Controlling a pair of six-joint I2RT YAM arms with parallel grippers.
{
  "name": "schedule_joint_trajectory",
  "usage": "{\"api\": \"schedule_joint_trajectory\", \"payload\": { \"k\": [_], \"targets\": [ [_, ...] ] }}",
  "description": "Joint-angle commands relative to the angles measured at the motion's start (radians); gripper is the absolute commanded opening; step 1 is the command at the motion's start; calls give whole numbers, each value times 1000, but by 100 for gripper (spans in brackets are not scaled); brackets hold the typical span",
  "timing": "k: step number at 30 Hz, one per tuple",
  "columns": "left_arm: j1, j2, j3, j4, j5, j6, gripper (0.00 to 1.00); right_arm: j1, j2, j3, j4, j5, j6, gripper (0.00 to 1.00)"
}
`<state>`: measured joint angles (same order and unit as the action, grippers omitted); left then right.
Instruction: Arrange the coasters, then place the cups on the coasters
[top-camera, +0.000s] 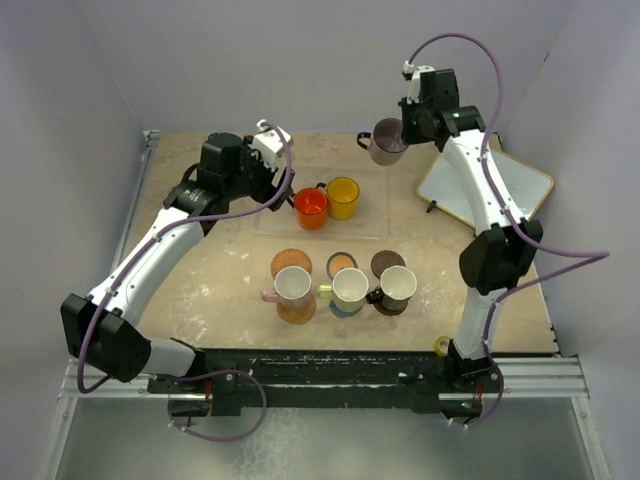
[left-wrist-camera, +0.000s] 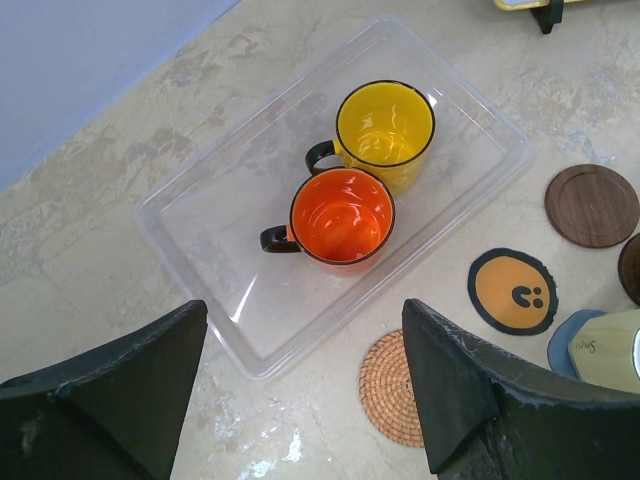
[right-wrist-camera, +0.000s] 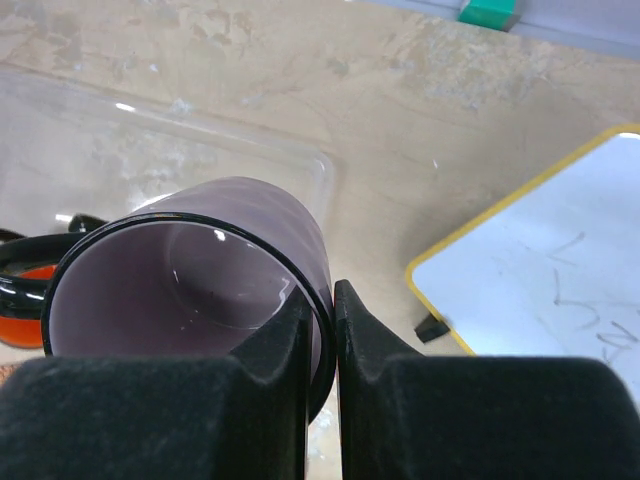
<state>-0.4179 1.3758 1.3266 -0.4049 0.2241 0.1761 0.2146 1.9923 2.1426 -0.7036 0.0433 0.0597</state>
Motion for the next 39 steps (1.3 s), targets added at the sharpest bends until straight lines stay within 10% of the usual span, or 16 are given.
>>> {"api": "schedule_joint_trajectory", "payload": {
  "k": [1, 22, 39],
  "targets": [
    [6, -46, -3, 55, 9, -5, 76, -4, -123, -93, 32, 5, -52, 0],
    [7, -59, -17, 65, 8, -4, 76, -4, -472, -833, 170, -155, -192, 0],
    [7, -63, -18, 64, 9, -6, 76, 6, -444, -958, 199, -249, -205, 0]
  ]
}}
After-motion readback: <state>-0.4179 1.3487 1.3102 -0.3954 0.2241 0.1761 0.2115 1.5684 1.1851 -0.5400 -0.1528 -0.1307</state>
